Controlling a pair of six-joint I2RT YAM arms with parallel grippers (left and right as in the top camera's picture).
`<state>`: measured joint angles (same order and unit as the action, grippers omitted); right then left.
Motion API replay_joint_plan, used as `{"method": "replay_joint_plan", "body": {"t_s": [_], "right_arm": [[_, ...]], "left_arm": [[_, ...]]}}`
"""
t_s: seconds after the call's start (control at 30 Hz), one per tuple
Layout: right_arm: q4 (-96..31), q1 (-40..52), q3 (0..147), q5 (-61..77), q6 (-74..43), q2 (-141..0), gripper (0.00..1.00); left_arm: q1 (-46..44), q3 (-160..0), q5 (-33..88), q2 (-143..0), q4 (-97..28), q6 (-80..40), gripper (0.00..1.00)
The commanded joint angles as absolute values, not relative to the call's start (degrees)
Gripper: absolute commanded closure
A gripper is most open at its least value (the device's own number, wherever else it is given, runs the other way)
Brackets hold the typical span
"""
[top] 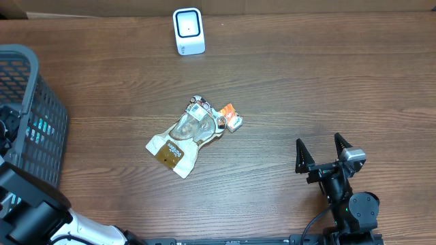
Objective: Scan the item barcode
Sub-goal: 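Reach the left gripper into the basket and grasp a blue tissue pack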
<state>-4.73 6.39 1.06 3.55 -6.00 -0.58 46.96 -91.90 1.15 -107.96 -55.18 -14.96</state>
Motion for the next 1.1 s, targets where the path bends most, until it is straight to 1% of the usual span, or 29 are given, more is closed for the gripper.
{"method": "replay_joint_plan", "body": {"t_s": [0.0, 0.17, 0.4, 0.53, 0.6, 0.67, 0.7, 0.8, 0.93, 1.07], "right_arm": [[-4.6, 6.2, 0.4, 3.0, -6.4, -0.2, 0.00], [-4.6, 6.2, 0.4, 3.0, -6.4, -0.2, 0.00], [-4.6, 6.2, 0.4, 3.0, -6.4, -0.2, 0.00], [-4.6, 6.2, 0.4, 3.0, -6.4, -0.2, 0.00], [-4.6, 6.2, 0.4, 3.0, -6.4, -0.2, 0.00], [-4.6, 6.2, 0.4, 3.0, -6.4, -0.2, 0.00], [-4.6, 6.2, 0.4, 3.0, -6.4, -0.2, 0.00], [-4.6, 6.2, 0.4, 3.0, -6.4, -0.2, 0.00], [-4.6, 6.2, 0.4, 3.0, -6.4, -0.2, 0.00], [-4.6, 6.2, 0.4, 3.0, -6.4, -0.2, 0.00]], "left_arm": [[46.6, -91.4, 2.0, -110.7, -53.3, -9.9, 0.20], [46.0, -91.4, 2.0, -114.7, -52.1, -7.6, 0.19], [45.1, -91.4, 2.6, -120.6, -51.5, -6.7, 0.28], [44.8, -91.2, 3.1, -121.6, -50.3, -6.6, 0.36], [44.6, -91.2, 3.0, -121.6, -49.8, -6.6, 0.43], [44.2, -91.2, 3.0, -121.6, -49.2, -6.6, 0.55], [44.0, -91.2, 3.0, -121.6, -49.0, -6.6, 0.59], [43.4, -91.2, 3.0, -121.6, -48.7, -6.6, 0.77], [42.4, -91.2, 3.0, -121.6, -48.3, -6.6, 0.95], [41.9, -91.4, 3.0, -121.4, -48.6, -6.5, 0.96]]}}
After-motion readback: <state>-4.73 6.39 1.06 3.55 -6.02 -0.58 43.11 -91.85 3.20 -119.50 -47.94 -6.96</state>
